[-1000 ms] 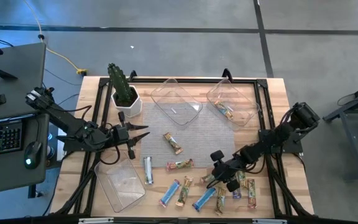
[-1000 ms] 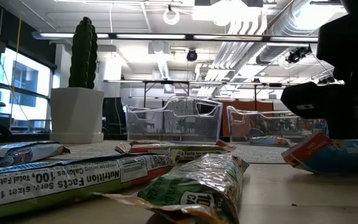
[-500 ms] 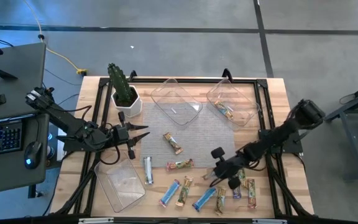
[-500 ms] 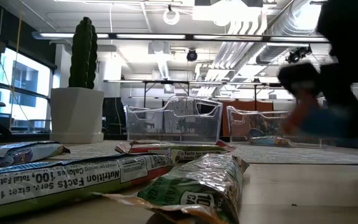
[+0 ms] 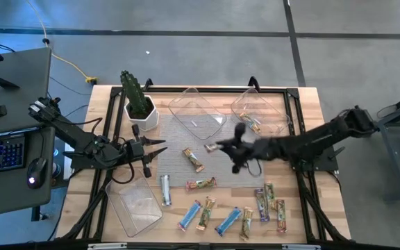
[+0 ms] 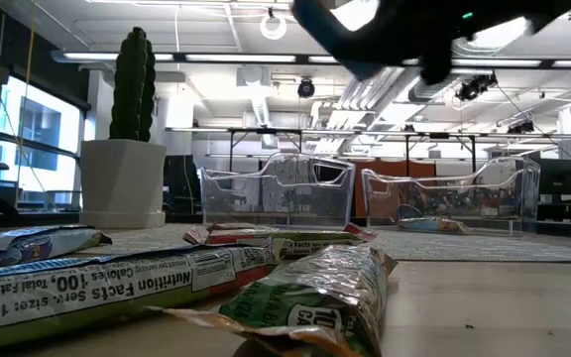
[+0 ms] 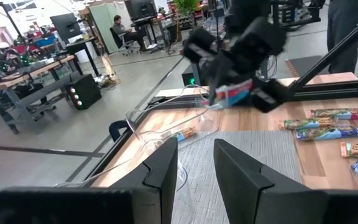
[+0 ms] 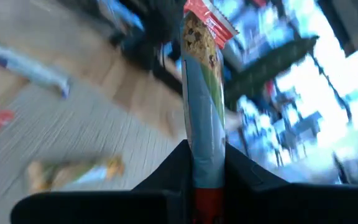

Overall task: Pick and place Granola Bars by type
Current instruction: Put the red granola bar into the top left transparent bin

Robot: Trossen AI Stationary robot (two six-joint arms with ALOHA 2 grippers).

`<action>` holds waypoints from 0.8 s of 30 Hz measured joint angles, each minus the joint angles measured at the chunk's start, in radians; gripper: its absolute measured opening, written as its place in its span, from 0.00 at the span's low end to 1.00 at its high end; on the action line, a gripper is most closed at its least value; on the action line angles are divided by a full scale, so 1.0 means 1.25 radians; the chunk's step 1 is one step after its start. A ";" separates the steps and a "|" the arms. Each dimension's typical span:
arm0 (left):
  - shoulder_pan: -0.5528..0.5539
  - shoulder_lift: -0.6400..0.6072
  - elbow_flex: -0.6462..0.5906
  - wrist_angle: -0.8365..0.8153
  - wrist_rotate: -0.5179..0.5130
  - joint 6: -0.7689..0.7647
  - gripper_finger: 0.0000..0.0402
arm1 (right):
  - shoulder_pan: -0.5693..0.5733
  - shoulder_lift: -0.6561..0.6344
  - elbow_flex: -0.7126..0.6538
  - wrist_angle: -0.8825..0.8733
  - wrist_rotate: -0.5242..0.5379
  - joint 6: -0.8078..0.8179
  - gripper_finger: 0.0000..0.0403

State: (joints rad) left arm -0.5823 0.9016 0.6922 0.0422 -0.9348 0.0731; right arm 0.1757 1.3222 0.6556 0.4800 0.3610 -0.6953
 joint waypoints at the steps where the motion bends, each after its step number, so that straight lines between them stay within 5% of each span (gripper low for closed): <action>1: 0.000 0.000 0.000 0.000 0.000 0.000 0.25 | -0.036 0.006 0.000 0.027 -0.066 -0.029 0.11; 4: 0.000 0.000 0.000 -0.001 0.000 0.000 0.25 | -0.135 0.015 0.000 0.081 -0.195 -0.095 0.11; 8: 0.000 0.000 0.000 -0.007 0.000 0.000 0.25 | -0.276 0.016 0.000 0.099 -0.209 -0.070 0.11; 13: 0.000 0.000 0.000 -0.016 0.000 0.000 0.25 | -0.432 0.049 0.016 0.143 -0.373 0.196 0.11; 19: 0.000 0.000 0.000 -0.016 -0.037 0.005 0.25 | -0.458 0.198 0.121 0.137 -0.399 0.382 0.11; 24: 0.000 0.000 0.000 -0.018 -0.057 0.006 0.25 | -0.433 0.350 0.309 -0.177 -0.335 0.371 0.11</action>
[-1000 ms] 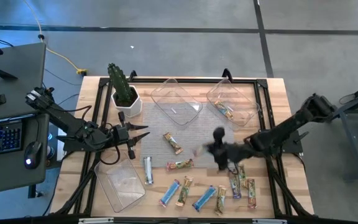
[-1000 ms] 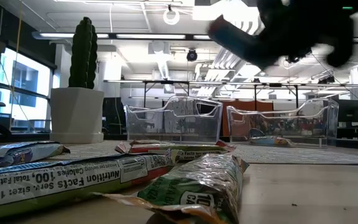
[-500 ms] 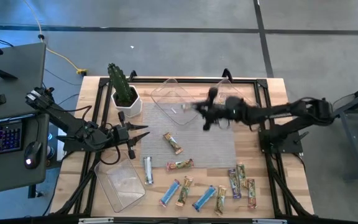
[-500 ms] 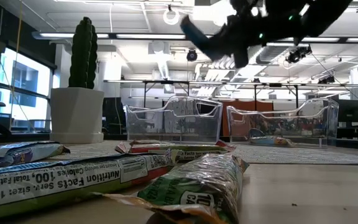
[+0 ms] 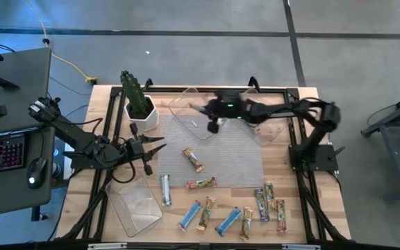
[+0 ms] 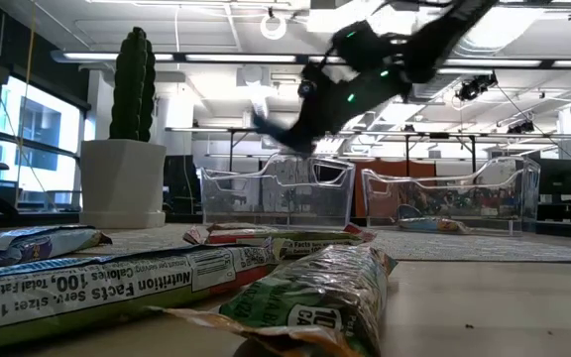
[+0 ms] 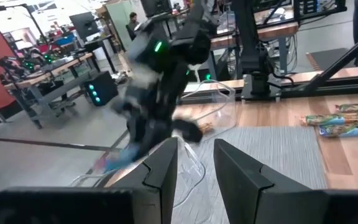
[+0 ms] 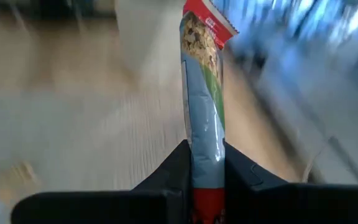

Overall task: Pick and place Granola Bars by type
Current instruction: Put the red granola bar into the top left transparent bin, then put the blue granola bar into the bottom transparent bin

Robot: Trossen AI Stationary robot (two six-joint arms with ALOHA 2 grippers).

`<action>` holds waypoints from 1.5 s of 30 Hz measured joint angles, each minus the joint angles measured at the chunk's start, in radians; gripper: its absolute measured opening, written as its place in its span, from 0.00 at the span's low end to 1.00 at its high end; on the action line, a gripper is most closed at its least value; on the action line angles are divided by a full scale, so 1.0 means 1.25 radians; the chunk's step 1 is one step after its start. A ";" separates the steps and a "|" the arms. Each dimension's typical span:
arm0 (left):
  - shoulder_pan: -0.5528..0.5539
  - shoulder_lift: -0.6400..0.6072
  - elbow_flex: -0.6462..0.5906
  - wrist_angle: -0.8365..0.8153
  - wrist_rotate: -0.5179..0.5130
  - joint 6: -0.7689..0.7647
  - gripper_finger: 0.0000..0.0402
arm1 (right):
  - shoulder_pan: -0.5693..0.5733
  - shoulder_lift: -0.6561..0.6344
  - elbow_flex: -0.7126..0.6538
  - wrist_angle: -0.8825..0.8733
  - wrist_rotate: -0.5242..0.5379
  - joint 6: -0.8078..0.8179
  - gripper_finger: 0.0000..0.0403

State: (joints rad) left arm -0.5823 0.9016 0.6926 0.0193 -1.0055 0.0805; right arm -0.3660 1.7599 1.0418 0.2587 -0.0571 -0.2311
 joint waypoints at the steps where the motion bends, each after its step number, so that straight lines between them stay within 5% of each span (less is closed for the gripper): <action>1: 0.000 0.000 0.000 0.000 0.000 -0.002 0.25 | 0.005 0.027 0.041 -0.078 0.023 -0.006 0.11; 5: 0.000 0.000 0.000 0.000 0.001 -0.005 0.25 | 0.012 0.120 0.199 -0.314 0.114 -0.016 0.11; 10: 0.000 0.000 0.000 0.000 0.001 -0.005 0.25 | 0.004 0.207 0.324 -0.470 0.122 -0.013 0.11; 27: 0.000 0.000 0.000 -0.021 0.002 -0.006 0.25 | 0.009 0.267 0.355 -0.492 0.154 -0.087 0.26; 35: 0.000 0.000 0.000 -0.019 0.003 -0.013 0.25 | 0.060 0.175 0.355 -0.531 0.253 -0.130 0.30; 45: 0.000 0.000 0.000 -0.024 0.052 -0.089 0.25 | 0.169 -0.077 0.355 -0.660 0.305 -0.178 0.30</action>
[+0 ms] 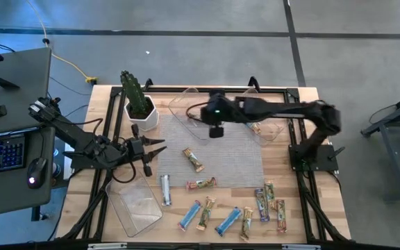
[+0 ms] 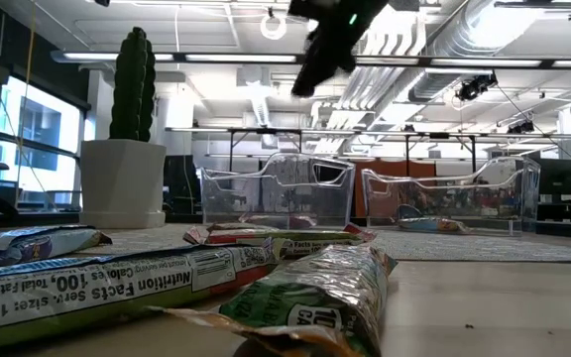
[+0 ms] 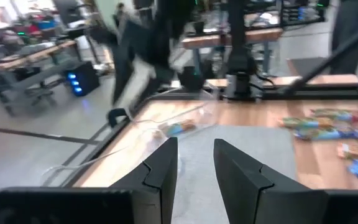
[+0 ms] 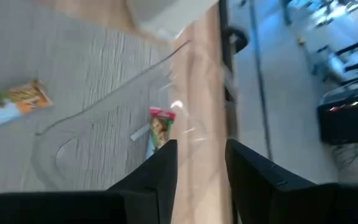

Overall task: Pick and place Granola Bars by type
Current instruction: Put the blue granola bar into the bottom transparent bin

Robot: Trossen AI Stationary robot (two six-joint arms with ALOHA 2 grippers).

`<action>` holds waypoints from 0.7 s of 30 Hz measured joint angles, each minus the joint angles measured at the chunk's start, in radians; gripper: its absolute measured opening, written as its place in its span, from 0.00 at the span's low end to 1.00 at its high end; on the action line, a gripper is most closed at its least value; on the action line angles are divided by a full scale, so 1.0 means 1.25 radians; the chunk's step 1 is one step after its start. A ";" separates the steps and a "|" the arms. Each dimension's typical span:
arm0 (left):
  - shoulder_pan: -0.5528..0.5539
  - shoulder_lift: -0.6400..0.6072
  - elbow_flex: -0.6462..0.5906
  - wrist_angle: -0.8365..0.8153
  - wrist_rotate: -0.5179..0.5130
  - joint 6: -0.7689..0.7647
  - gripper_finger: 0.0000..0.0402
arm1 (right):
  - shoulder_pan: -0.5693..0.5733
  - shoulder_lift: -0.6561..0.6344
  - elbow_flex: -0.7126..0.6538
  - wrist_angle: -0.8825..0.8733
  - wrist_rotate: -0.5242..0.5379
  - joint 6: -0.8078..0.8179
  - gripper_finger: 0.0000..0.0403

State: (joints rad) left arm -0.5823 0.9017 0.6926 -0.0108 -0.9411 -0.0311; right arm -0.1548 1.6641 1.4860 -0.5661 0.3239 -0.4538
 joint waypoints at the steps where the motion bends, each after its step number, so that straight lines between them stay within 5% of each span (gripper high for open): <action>1: 0.000 0.001 0.000 0.001 0.011 0.000 0.25 | 0.007 -0.030 0.000 -0.023 0.005 0.000 0.30; 9: 0.103 0.017 0.000 0.006 0.084 -0.018 0.25 | 0.013 -0.267 0.000 -0.180 -0.075 0.066 0.29; 16: 0.302 0.096 0.000 0.014 0.354 -0.022 0.25 | -0.016 -0.413 -0.059 -0.227 -0.240 0.168 0.29; 21: 0.362 0.164 0.000 0.017 0.571 0.020 0.25 | -0.017 -0.482 -0.190 -0.216 -0.279 0.188 0.29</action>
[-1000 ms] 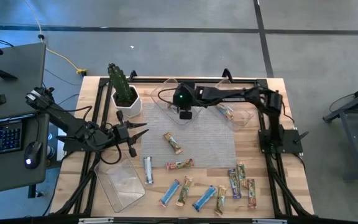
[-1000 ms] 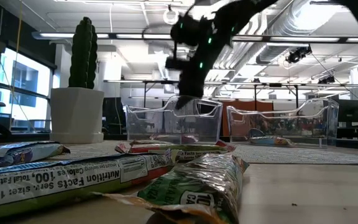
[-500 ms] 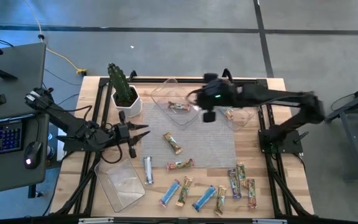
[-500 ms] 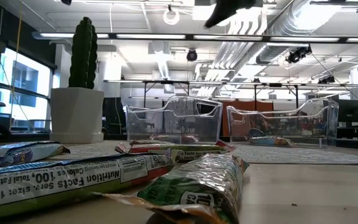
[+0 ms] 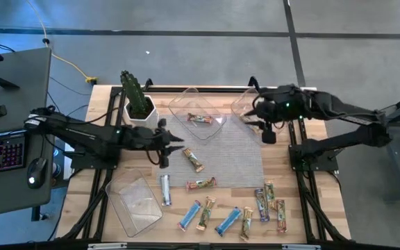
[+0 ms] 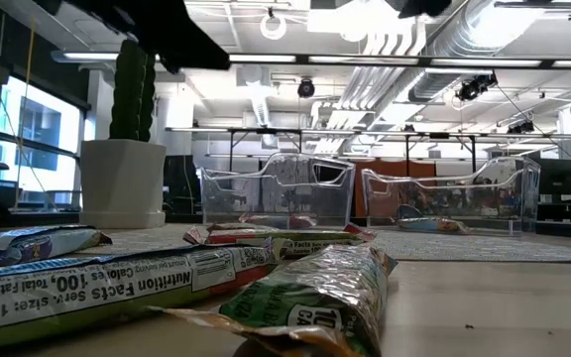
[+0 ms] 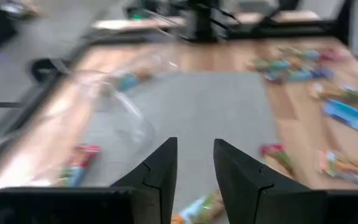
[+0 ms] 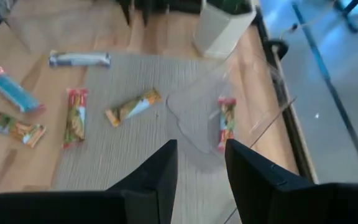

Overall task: Pick and place Granola Bars by type
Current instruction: Put the blue granola bar into the bottom transparent bin

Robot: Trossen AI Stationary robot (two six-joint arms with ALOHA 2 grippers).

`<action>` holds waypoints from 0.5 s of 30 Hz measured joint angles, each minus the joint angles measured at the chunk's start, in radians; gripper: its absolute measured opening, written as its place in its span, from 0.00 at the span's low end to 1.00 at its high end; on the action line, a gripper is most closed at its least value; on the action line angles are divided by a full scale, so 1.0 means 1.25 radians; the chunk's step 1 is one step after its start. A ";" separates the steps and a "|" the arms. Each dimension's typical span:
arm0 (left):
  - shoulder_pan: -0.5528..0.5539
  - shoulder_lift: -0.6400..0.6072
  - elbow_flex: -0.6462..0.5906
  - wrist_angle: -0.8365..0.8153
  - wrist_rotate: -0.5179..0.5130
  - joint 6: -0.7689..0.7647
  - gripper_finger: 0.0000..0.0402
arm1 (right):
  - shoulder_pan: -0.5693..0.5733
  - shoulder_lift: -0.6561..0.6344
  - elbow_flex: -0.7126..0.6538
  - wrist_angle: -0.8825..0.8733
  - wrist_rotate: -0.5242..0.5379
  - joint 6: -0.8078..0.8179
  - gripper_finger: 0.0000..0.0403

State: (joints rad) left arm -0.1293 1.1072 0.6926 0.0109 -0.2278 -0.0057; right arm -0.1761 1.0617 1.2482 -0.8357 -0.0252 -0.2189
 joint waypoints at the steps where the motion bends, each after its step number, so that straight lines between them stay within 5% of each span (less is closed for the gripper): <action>1: 0.004 0.016 0.000 0.004 0.028 0.000 0.25 | 0.000 -0.010 -0.030 0.018 0.001 0.006 0.29; 10: 0.004 0.170 0.003 0.080 0.139 -0.093 0.25 | 0.000 -0.055 -0.258 0.291 0.005 0.029 0.29; 15: 0.004 0.229 0.070 -0.013 0.181 -0.143 0.25 | 0.000 -0.055 -0.301 0.350 0.005 0.012 0.29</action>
State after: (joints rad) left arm -0.1246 1.3937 0.7803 -0.0055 -0.0018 -0.1844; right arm -0.1764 0.9928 0.8721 -0.3976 -0.0185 -0.2035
